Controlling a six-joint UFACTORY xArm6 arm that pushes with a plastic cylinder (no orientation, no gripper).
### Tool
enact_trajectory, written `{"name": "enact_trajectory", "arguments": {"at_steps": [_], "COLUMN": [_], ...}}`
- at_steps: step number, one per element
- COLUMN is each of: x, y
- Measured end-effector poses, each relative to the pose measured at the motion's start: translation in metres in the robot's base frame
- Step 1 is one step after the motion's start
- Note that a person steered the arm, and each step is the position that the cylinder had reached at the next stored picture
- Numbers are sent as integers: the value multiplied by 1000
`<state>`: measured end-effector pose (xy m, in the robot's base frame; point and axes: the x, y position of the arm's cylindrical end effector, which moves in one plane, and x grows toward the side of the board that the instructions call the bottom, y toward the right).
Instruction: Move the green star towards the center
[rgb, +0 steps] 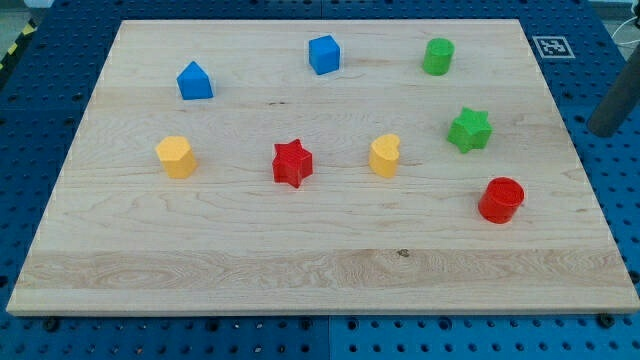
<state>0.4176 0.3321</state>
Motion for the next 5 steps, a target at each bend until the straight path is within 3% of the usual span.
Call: {"name": "enact_trajectory", "arguments": {"at_steps": [2,5], "x": [37,29], "y": [-33,-128]}}
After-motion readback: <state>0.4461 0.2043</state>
